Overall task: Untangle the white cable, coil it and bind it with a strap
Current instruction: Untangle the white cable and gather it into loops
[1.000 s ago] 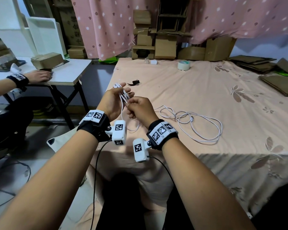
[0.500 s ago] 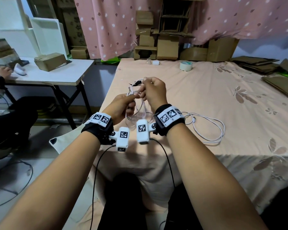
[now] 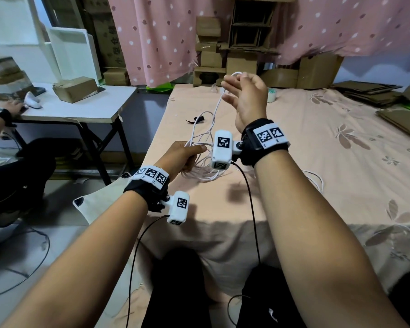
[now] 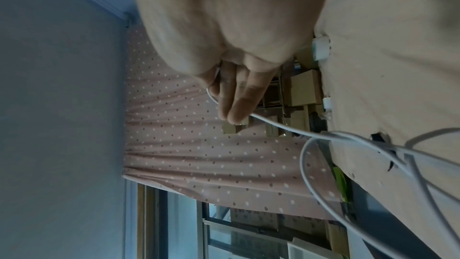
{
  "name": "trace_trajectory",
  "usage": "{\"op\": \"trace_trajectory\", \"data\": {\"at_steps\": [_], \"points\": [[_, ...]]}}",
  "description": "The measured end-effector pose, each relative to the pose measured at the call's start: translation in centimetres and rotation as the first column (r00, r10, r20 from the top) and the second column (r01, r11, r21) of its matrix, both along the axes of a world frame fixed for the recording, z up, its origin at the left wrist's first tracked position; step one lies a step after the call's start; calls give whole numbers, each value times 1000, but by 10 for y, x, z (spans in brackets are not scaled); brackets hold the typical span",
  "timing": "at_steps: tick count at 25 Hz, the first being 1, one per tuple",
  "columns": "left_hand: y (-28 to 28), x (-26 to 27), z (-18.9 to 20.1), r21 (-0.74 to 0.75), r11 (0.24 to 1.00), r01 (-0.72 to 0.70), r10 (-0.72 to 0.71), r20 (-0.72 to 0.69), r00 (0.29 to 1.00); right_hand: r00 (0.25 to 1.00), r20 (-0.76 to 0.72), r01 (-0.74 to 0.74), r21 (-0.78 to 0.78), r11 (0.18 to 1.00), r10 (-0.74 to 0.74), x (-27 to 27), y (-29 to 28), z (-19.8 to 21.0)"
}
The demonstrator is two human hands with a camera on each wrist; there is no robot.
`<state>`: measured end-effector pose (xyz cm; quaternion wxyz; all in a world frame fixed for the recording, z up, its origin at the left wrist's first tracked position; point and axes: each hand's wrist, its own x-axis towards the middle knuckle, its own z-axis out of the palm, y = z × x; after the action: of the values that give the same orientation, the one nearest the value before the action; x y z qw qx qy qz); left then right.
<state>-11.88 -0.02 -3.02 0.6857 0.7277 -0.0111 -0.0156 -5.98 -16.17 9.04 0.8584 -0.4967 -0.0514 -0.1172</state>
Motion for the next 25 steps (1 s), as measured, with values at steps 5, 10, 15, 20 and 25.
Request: {"op": "trace_trajectory", "data": {"at_steps": [5, 10, 15, 20, 25], "points": [[0, -1, 6, -32, 999, 8, -7, 40, 999, 998, 41, 46, 31, 998, -47, 9, -3, 15], [7, -1, -2, 17, 1000, 10, -10, 2, 1000, 994, 60, 84, 120, 989, -92, 14, -19, 25], [12, -3, -16, 131, 991, -10, 16, -40, 999, 975, 146, 136, 190, 972, -165, 21, -37, 53], [10, -2, -13, 193, 981, -16, 27, -53, 998, 943, 268, 147, 189, 971, -195, 25, -41, 66], [11, 1, -10, 225, 974, -23, 29, -21, 999, 906, 353, 149, 246, 958, -232, 34, -46, 78]]}}
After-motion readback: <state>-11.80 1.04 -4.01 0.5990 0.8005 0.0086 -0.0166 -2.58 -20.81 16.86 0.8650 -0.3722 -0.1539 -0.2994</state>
